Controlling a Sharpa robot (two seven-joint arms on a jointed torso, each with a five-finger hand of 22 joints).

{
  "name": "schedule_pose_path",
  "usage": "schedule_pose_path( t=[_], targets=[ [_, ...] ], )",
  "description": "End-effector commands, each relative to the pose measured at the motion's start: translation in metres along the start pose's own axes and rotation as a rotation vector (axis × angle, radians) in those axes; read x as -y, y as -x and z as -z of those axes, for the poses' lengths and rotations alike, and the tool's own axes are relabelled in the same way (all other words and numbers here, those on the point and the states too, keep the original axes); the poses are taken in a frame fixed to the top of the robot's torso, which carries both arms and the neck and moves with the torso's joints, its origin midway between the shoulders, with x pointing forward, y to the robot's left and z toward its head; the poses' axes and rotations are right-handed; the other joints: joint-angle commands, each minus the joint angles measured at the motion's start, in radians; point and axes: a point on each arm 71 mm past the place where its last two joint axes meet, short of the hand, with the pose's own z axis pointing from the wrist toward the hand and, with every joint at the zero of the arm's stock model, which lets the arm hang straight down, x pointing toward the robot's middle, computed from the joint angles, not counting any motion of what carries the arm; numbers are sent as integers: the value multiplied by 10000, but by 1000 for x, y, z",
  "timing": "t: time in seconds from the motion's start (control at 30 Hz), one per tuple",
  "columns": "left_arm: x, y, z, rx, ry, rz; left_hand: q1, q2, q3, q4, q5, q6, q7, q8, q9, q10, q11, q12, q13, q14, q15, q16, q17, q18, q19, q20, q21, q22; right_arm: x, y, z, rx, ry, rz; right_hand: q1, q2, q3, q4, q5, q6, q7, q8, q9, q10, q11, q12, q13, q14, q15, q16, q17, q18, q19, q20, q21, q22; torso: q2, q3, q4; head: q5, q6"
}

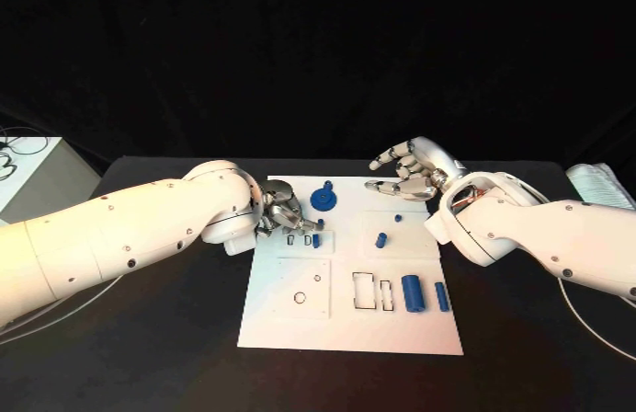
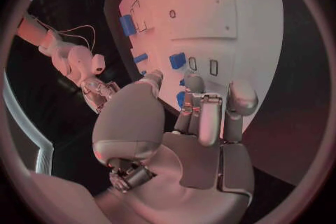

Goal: Assemble the parts on the task board

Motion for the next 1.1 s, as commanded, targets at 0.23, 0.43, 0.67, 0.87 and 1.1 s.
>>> schedule_pose_path(
  t=[0.23, 0.43, 0.67, 0.87, 1.1],
  targets=[
    [5, -5, -6, -759, 171, -743, -196, 69, -218, -4, -81, -187, 27, 96, 153, -248, 41, -92, -103, -42, 40, -41, 403, -73, -120, 64, -33, -99, 0, -2, -1, -210, -53, 129, -19, -69, 22, 16, -10, -77, 3, 60, 13, -45, -54, -34, 1571, 1011, -49, 45, 2587, -128, 993, -58, -43, 2582, 4, 5, 0, -49, -41],
    [9, -8, -9, -903, 166, -850, -209, 83, -236, -5, -87, -197, 31, 101, 169, -261, 45, -92, -105, -43, 44, -40, 408, -73, -125, 68, -34, -101, 0, -4, -3, -260, -65, 141, -32, -67, 21, 21, -10, -85, 4, 66, 14, -49, -53, -38, 1567, 1012, -48, 47, 2592, -125, 988, -58, -52, 2575, 6, 8, -3, -61, -68],
    [9, -8, -12, -916, 217, -840, -205, 198, -255, -8, -77, -228, 36, 120, 229, -284, 53, -73, -87, -37, 56, -28, 438, -70, -142, 82, -36, -107, -1, -5, -3, -310, -75, 146, -50, -64, 20, 28, -9, -94, 5, 75, 15, -51, -53, -39, 1565, 1010, -47, 45, 2586, -125, 989, -58, -50, 2577, 3, 2, 8, -82, -91],
    [10, -8, -12, -909, 193, -726, -68, 465, -208, -17, -33, -274, 31, 148, 339, -295, 52, -23, -42, -36, 60, -17, 465, -70, -146, 98, -24, -85, -1, -6, -4, -361, -82, 148, -60, -58, 23, 31, -6, -98, 5, 83, 17, -53, -52, -42, 1562, 1008, -47, 41, 2576, -121, 982, -58, -65, 2566, 1, 0, 4, -94, -115],
    [15, -12, -13, -1135, 31, -622, 119, 512, -194, -29, -28, -297, 22, 162, 407, -341, 46, -23, -57, -34, 60, -6, 494, -53, -236, 113, -60, -176, -2, -9, -5, -418, -44, 134, -72, -47, 28, 34, -1, -101, 5, 96, 20, -50, -53, -38, 1564, 1004, -46, 36, 2565, -121, 981, -58, -66, 2566, 0, -6, 13, -113, -181]
  ],
)
